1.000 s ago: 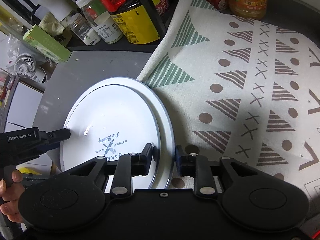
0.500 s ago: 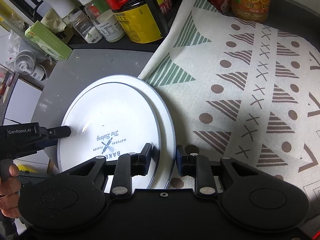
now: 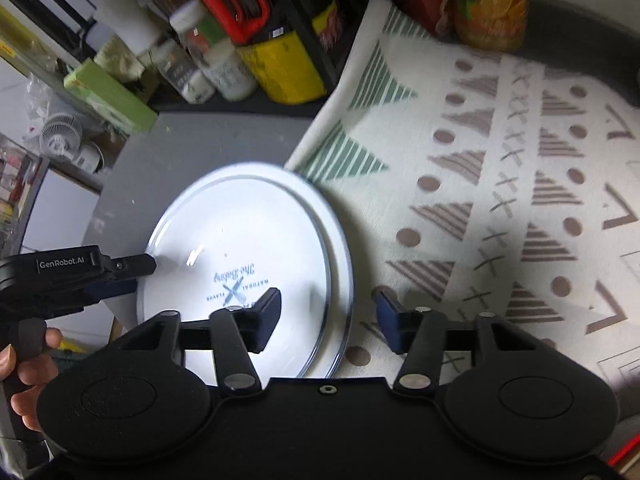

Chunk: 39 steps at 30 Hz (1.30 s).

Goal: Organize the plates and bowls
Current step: 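Move both grippers to the rim of the red bowl holding green bowls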

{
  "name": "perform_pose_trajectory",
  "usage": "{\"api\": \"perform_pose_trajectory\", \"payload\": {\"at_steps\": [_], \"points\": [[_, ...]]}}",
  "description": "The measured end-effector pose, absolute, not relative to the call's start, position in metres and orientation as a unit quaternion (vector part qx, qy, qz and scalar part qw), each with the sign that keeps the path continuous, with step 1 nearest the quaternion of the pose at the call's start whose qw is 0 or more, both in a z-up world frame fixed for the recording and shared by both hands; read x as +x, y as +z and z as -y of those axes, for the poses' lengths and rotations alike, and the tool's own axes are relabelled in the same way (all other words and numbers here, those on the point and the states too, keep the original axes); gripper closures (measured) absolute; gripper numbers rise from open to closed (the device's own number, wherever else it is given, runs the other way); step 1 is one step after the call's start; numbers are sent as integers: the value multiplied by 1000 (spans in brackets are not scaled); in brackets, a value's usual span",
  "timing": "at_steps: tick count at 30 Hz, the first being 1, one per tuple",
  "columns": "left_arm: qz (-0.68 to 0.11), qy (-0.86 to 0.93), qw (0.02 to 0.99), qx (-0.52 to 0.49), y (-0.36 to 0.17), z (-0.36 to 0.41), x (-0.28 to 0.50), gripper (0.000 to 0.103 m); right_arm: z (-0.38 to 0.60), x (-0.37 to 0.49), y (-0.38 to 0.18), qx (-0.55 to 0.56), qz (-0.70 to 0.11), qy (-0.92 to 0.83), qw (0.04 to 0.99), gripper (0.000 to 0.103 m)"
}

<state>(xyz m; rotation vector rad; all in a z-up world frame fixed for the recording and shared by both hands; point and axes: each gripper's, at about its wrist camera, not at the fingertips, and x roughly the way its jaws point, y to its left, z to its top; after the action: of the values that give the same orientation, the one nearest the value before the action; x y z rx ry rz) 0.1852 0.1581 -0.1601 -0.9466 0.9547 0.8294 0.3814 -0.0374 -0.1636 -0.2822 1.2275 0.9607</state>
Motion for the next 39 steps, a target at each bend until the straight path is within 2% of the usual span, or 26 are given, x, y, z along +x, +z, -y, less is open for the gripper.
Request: {"api": "perform_pose_trajectory", "payload": {"at_steps": [1,6,12,19,21,23,26,39], "points": [[-428,372,707,-423,-157,-156,186,53,40,382,-161,-122,-551,434,703,49],[-421,359,724,-413,-139,-143,195,44,57,384,-143,-99,-534,438,716,28],[-420,350,740,-391,-118,-121,212,30,88,389,-117,-64,-497,434,749,12],[-413,322,766,-374,-100,-87,243,29,139,396,-86,-39,-438,417,796,8],[-411,309,774,-371,-95,-74,251,29,155,398,-79,-29,-423,410,807,4],[-409,294,780,-371,-91,-62,258,25,171,399,-72,-20,-413,403,817,3],[-411,278,788,-364,-86,-43,269,20,192,400,-66,-11,-404,400,822,2],[-421,216,813,-338,-79,19,300,19,270,402,-63,16,-388,354,851,0]]}}
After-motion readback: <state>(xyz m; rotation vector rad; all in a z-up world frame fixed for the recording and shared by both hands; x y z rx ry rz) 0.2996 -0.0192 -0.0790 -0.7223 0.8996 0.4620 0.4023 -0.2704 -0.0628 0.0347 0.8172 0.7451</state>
